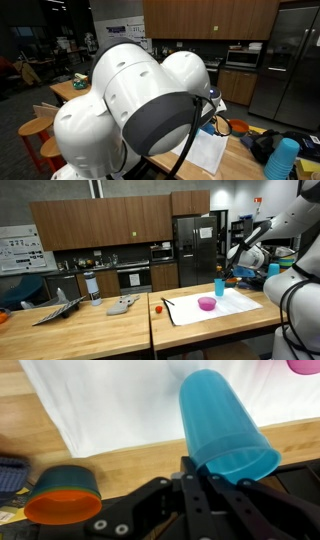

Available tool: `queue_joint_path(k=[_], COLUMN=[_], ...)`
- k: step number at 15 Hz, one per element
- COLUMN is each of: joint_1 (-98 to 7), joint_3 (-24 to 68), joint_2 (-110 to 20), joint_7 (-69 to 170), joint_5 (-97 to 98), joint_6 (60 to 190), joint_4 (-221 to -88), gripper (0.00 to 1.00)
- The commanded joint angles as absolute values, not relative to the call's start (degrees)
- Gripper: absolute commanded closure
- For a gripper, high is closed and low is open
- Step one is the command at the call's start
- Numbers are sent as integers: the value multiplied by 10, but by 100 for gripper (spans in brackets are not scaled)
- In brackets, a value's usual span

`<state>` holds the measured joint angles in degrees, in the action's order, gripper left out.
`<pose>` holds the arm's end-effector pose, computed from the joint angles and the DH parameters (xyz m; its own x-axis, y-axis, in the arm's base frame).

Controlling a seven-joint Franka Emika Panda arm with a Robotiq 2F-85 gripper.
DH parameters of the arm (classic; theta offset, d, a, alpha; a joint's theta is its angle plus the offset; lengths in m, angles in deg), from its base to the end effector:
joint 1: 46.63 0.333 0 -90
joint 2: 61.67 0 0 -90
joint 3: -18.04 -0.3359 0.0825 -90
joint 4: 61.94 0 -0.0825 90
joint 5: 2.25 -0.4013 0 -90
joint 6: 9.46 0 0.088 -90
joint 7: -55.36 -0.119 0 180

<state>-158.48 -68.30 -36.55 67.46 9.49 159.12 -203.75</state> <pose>0.4808 -0.2150 0.3278 0.8401 -0.1822 0.5109 -0.0883 -0.9753 -0.2026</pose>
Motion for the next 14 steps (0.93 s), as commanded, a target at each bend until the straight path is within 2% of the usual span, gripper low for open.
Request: queue_joint_path(k=[1, 7, 14], joint_1=[-1580, -1508, -1474], joint_3=[-697, -667, -644], joint_2=[-387, -453, -508], joint_7=[673, 669, 659], joint_5=[86, 104, 94], joint_6=[1614, 1691, 1691], joint_4=[-2045, -2050, -2049], gripper=[99, 99, 99])
